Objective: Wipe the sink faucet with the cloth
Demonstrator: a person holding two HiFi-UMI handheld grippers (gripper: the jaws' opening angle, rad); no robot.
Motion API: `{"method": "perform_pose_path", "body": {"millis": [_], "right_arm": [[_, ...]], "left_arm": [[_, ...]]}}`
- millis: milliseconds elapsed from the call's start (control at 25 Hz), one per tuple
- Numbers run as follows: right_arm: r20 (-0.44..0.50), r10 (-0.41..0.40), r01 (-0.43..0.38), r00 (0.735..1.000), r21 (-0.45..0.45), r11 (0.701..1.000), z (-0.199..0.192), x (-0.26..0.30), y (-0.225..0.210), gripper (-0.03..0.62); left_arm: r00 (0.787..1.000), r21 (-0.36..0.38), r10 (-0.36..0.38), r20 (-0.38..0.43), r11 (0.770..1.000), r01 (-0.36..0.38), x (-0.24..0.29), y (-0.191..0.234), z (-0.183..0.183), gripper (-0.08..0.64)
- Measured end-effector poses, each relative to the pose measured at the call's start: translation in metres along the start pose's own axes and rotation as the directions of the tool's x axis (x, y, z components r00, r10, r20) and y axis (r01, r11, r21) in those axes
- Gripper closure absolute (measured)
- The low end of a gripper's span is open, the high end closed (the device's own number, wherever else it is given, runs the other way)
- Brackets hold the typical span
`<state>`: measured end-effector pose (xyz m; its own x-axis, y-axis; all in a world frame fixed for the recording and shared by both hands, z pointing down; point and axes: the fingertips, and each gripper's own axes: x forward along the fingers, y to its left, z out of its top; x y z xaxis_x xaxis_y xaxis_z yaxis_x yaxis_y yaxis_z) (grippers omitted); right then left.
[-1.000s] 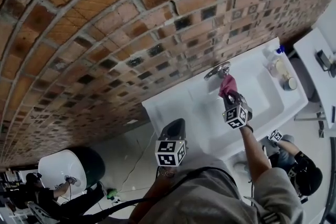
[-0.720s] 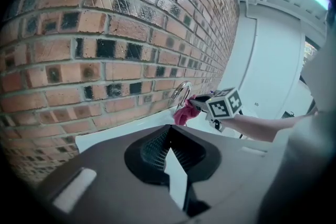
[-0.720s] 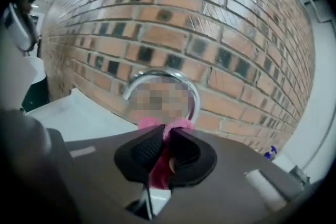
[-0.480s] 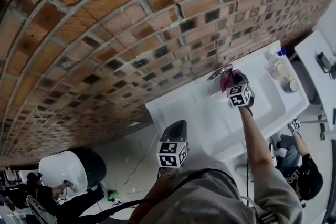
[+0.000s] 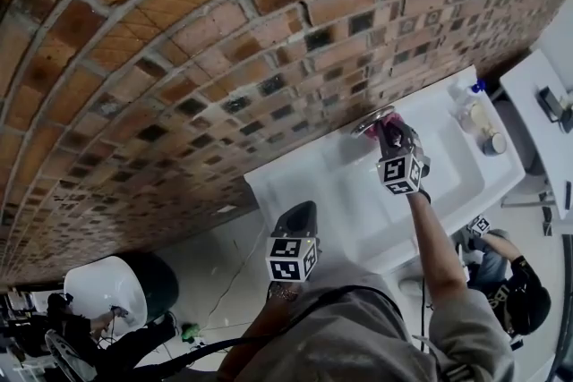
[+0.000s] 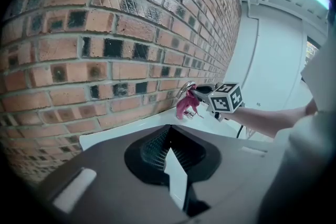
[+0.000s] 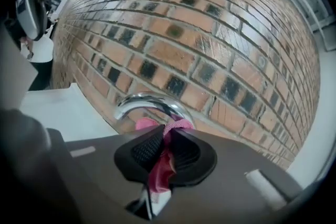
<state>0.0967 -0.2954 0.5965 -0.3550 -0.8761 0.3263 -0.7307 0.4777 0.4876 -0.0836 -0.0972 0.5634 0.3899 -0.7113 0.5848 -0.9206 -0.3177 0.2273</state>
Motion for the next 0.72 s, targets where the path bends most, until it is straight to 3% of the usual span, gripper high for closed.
{"method": "perform_pose_path", "body": {"millis": [120,240,400,520,600,720], "right_arm": [[0.024,0.047,-0.043,0.999,-0.143,0.989,0.012,-0.008,0.018,0.557],[0.027,0.116,-0.102,0.993,-0.316,0.943,0.019,-0.009,0.047,0.557],[-0.007,0.193,-0.18,0.981,-0.386,0.905,0.009,-0.009,0.085,0.557],[-0.018,0.267,-0.245,0.964,-0.457,0.855,0.009,-0.004,0.124,0.557],[0.018,0.251,-0.221,0.968,-0.417,0.882,0.031,-0.002,0.127,0.557],[0.077,0.155,-0.135,0.985,-0.223,0.965,0.068,-0.004,0.092,0.557]], "left_arm": [[1.0,0.016,-0.022,-0.003,1.0,0.022,0.001,-0.008,0.001,0.54],[1.0,0.023,-0.029,0.0,0.999,0.029,0.003,-0.009,0.003,0.54],[0.999,0.036,-0.039,-0.007,0.999,0.039,0.005,-0.013,0.001,0.54],[0.999,0.045,-0.043,-0.014,0.998,0.044,0.005,-0.015,0.0,0.54],[0.999,0.048,-0.043,-0.01,0.998,0.044,0.003,-0.017,0.001,0.54],[0.999,0.046,-0.034,0.0,0.998,0.034,-0.002,-0.015,0.004,0.54]]}}
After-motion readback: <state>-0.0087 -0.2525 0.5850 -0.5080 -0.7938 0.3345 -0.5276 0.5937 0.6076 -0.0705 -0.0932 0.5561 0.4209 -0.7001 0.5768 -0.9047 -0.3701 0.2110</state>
